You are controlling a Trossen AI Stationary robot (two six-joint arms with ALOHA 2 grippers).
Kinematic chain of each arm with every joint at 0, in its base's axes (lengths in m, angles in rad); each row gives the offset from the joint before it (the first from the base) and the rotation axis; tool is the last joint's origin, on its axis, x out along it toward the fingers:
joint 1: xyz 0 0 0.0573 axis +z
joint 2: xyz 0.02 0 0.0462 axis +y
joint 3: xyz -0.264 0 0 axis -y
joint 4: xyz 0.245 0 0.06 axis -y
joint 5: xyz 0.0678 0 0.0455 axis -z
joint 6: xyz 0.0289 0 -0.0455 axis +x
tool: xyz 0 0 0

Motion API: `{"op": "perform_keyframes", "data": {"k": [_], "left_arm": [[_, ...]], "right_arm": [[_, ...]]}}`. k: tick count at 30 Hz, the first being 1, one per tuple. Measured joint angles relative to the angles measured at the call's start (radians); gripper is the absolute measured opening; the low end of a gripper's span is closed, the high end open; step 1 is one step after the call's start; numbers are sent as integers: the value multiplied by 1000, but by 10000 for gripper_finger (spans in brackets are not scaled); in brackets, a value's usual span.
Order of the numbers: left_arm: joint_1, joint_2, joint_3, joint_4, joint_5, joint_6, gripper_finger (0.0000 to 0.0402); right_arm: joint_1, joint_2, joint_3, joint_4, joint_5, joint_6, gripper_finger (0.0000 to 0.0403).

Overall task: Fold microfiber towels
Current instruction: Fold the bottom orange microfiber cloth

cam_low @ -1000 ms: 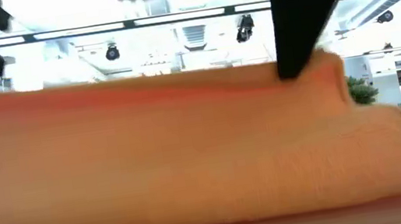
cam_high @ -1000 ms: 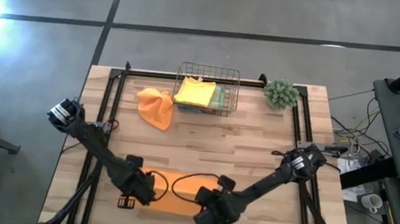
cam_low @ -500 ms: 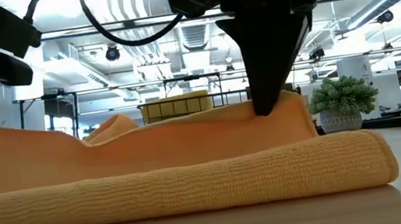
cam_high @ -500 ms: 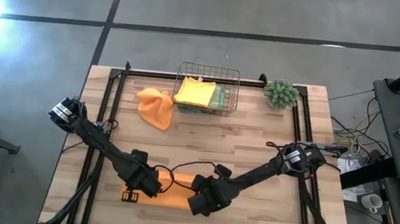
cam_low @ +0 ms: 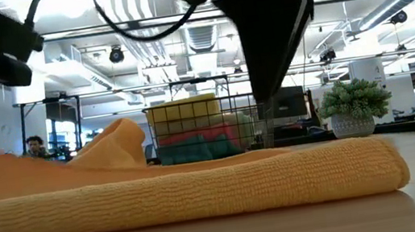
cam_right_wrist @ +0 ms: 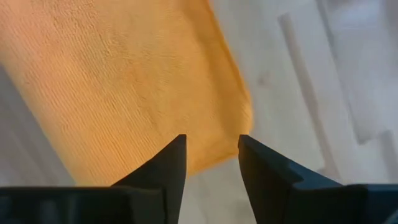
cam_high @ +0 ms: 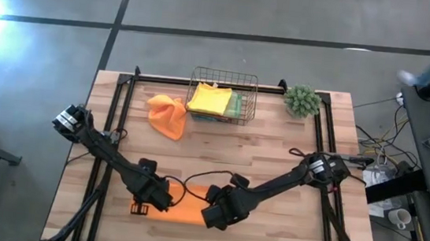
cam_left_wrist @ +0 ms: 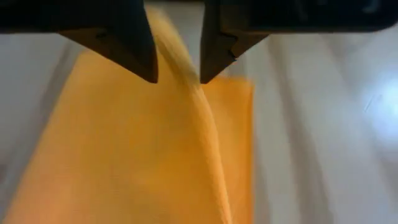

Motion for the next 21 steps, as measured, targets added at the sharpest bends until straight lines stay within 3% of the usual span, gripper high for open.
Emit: {"op": "perform_keyframes", "data": {"k": [6, 9, 13, 21], "left_arm": [[-5, -20, 48, -229, -42, -8, 139], [-21, -75, 64, -241, -54, -80, 141], [-80, -152, 26, -44, -88, -244, 141], [-163, -154, -145, 329, -158, -325, 141]], "right_arm": [[2, -70, 0, -37, 7, -35, 145], [13, -109, -4, -35, 8, -85, 139], [38, -130, -12, 2, -3, -96, 125], [66, -126, -186, 324, -88, -102, 88]]}}
